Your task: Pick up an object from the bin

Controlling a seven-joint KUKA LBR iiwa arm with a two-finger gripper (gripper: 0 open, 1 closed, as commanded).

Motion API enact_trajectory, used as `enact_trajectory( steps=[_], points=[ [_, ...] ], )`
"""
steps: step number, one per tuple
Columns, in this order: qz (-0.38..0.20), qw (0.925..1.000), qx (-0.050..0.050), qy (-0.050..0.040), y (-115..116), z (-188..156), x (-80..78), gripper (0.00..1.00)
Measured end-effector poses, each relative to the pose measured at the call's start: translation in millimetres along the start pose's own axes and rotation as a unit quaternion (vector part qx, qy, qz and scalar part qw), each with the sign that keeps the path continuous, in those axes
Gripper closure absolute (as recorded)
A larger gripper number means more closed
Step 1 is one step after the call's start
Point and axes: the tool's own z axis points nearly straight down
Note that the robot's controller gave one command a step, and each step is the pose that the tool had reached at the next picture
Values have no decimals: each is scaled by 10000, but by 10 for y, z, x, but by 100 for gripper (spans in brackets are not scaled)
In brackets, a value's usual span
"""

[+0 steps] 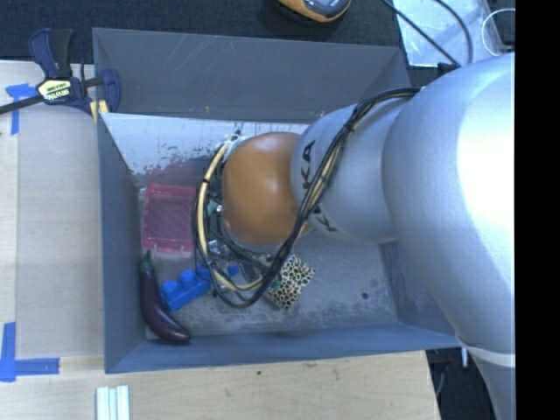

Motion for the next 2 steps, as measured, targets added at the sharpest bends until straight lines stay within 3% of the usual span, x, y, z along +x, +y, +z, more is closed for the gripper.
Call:
enact_trajectory(
  steps=[2],
  points=[
    [7,10000,0,42,-1,-376,20,100]
  ],
)
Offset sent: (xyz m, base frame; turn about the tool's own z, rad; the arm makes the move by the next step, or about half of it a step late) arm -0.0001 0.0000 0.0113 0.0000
